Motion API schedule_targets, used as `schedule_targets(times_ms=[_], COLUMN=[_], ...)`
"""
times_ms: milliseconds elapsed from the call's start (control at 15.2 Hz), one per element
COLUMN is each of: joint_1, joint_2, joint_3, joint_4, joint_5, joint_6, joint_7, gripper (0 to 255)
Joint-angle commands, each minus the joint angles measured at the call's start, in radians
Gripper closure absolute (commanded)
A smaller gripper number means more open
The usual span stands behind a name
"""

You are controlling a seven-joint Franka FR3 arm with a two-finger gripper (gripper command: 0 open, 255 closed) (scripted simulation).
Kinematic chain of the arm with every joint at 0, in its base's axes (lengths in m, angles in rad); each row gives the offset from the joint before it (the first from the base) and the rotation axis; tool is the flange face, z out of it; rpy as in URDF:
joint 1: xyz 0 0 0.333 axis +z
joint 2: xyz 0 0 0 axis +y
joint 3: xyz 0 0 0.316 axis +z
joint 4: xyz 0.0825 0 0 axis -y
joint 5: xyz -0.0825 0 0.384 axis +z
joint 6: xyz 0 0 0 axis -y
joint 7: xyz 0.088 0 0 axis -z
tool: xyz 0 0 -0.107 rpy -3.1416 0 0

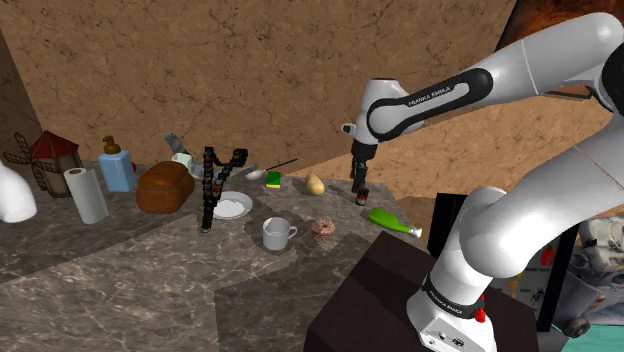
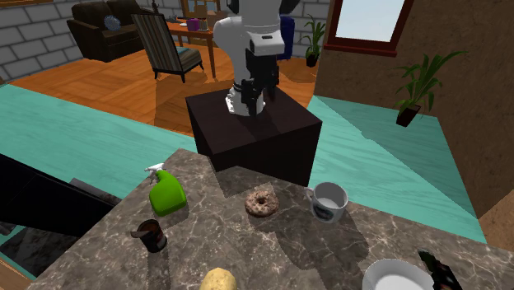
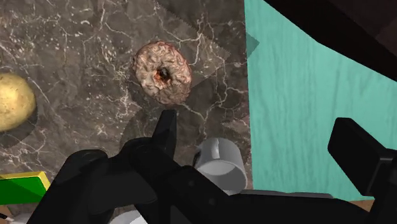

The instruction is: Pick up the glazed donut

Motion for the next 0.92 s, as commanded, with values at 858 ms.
schedule_targets(times_ms=[858], joint_1=[0.158], joint_2=[0.752], joint_3=[-0.101], joint_4=[0.192], joint_5=[0.782], joint_6=[0.455], joint_7=[-1.138], gripper=[0])
